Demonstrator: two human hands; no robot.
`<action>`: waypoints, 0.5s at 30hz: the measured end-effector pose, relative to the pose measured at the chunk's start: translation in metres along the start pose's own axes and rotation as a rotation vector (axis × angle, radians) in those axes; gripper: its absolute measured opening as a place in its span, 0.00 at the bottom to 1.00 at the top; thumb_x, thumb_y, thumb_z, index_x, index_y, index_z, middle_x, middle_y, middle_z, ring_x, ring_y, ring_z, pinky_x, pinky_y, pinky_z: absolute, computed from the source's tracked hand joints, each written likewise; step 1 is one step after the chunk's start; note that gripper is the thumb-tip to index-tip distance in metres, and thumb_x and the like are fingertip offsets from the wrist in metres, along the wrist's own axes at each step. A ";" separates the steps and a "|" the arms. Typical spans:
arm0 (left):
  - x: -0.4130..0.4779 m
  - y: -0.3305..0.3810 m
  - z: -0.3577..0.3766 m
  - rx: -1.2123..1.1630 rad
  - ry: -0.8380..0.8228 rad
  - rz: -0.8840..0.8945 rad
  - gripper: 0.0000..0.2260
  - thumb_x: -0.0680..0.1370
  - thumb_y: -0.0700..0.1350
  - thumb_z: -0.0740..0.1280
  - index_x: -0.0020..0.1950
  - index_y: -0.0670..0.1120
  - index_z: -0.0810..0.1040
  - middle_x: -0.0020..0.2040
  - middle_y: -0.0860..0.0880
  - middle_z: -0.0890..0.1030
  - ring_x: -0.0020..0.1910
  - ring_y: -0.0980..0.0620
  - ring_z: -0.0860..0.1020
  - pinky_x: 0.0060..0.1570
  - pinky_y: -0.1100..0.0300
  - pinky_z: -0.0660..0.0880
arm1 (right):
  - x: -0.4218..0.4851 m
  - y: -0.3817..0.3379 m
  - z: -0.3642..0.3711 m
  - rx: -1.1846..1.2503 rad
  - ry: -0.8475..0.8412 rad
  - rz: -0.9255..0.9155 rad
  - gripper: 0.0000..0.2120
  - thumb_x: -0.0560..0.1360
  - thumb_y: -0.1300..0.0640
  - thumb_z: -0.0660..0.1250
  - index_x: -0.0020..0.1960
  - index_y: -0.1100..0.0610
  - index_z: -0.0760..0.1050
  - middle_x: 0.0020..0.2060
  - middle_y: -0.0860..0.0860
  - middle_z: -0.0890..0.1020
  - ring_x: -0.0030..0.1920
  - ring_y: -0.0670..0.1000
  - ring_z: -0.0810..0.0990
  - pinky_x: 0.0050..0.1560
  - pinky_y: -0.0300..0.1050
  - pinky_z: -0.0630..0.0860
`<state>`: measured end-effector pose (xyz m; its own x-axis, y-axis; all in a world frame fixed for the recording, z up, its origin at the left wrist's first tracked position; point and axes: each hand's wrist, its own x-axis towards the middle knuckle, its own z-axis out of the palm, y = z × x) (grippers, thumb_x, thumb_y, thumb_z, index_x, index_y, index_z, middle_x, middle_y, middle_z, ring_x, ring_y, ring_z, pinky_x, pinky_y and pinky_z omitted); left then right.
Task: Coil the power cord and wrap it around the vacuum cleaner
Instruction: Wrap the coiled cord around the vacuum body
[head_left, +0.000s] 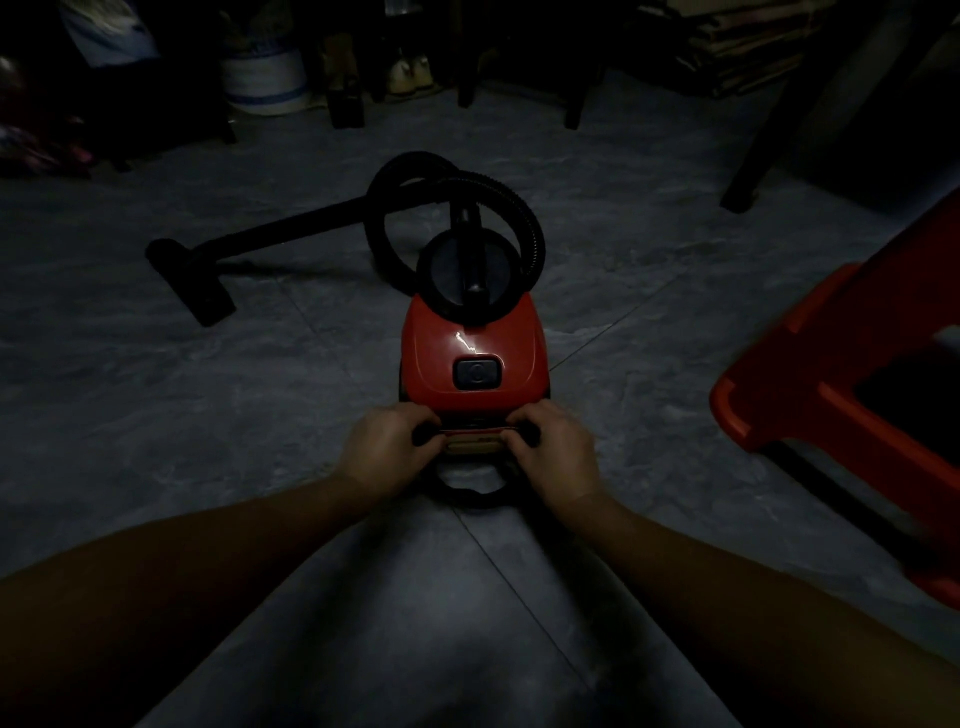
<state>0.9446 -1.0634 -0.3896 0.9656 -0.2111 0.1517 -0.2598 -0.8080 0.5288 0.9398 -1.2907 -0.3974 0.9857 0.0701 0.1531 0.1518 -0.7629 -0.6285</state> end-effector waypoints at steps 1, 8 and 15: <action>0.000 0.001 0.000 0.009 -0.002 0.005 0.08 0.74 0.47 0.73 0.52 0.46 0.84 0.49 0.48 0.85 0.45 0.51 0.82 0.46 0.55 0.79 | -0.001 0.000 0.000 0.002 0.011 0.000 0.06 0.75 0.55 0.72 0.51 0.54 0.81 0.47 0.47 0.80 0.47 0.45 0.78 0.48 0.35 0.72; -0.001 0.001 -0.002 0.012 -0.016 0.001 0.07 0.76 0.48 0.72 0.52 0.48 0.84 0.49 0.50 0.85 0.45 0.53 0.82 0.48 0.54 0.80 | -0.003 0.007 -0.002 -0.004 0.020 0.024 0.06 0.75 0.53 0.72 0.51 0.52 0.83 0.47 0.46 0.82 0.46 0.44 0.78 0.47 0.33 0.72; -0.001 0.004 -0.001 0.007 0.005 -0.028 0.07 0.75 0.47 0.73 0.51 0.47 0.84 0.48 0.49 0.85 0.45 0.51 0.82 0.47 0.54 0.79 | -0.003 0.004 -0.003 -0.009 0.021 0.038 0.07 0.75 0.53 0.71 0.52 0.53 0.82 0.47 0.48 0.81 0.47 0.46 0.78 0.48 0.36 0.73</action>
<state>0.9425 -1.0662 -0.3866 0.9725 -0.1853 0.1408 -0.2320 -0.8177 0.5268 0.9372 -1.2959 -0.3986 0.9890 0.0275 0.1454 0.1137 -0.7707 -0.6269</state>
